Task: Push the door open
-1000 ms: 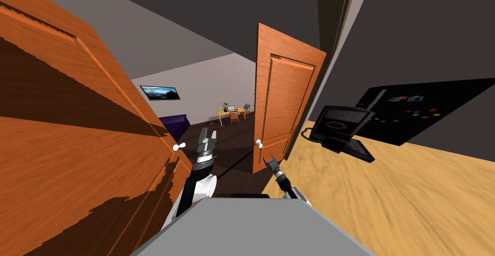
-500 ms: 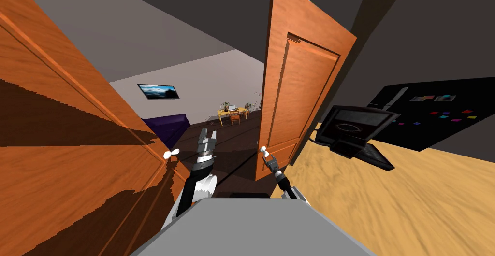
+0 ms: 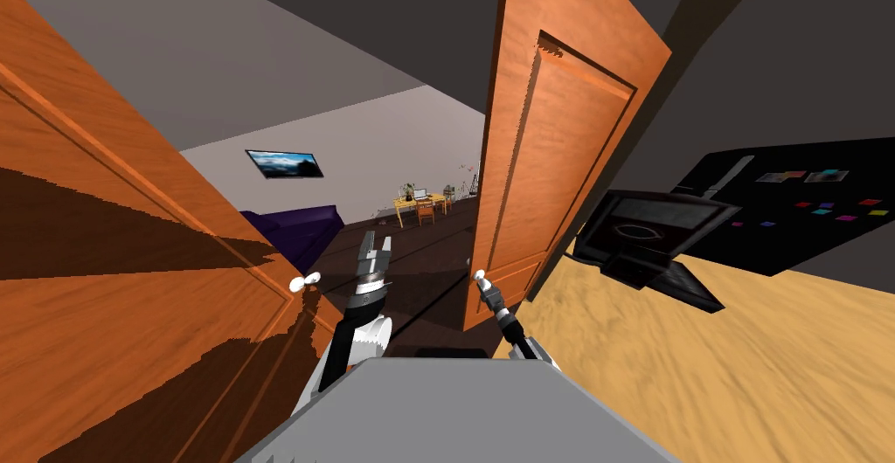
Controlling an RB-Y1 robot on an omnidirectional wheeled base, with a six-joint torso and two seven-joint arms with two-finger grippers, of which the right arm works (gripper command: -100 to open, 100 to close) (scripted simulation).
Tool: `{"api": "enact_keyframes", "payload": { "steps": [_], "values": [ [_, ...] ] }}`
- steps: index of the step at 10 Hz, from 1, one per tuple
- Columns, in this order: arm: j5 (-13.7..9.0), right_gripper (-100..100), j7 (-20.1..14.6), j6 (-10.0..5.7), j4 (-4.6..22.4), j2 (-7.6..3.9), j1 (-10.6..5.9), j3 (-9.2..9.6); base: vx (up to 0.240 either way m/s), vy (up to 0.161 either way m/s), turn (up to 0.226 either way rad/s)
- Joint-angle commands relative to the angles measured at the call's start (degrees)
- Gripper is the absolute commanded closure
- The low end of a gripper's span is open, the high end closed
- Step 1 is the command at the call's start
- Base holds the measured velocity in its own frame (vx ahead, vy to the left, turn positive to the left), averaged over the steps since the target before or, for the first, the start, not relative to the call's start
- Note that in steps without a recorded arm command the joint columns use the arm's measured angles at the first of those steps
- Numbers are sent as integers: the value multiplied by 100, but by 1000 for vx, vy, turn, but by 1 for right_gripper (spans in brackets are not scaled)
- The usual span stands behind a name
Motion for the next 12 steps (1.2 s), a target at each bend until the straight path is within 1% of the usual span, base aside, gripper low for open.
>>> {"api": "enact_keyframes", "payload": {
  "steps": [1, 3, 4, 5, 6, 10, 12],
  "values": [
    [-1, 100, -3, -11, -2, 7, 9, 4, -20, -8, -4],
    [-1, 100, -3, -11, -2, 7, 9, 4, -6, -2, -4],
    [-47, 100, -196, 8, 30, 5, 6, 33, 18, 5, -34],
    [-63, 100, -259, 8, 34, 7, 1, 42, 27, 8, -34],
    [-112, 100, -451, 8, 49, 14, -15, 72, 32, 10, -43],
    [-241, 100, -949, 8, 87, 31, -57, 151, 37, 11, -34],
    [-332, 100, -1277, 8, 114, 44, -87, 207, 48, 18, -45]
  ]
}}
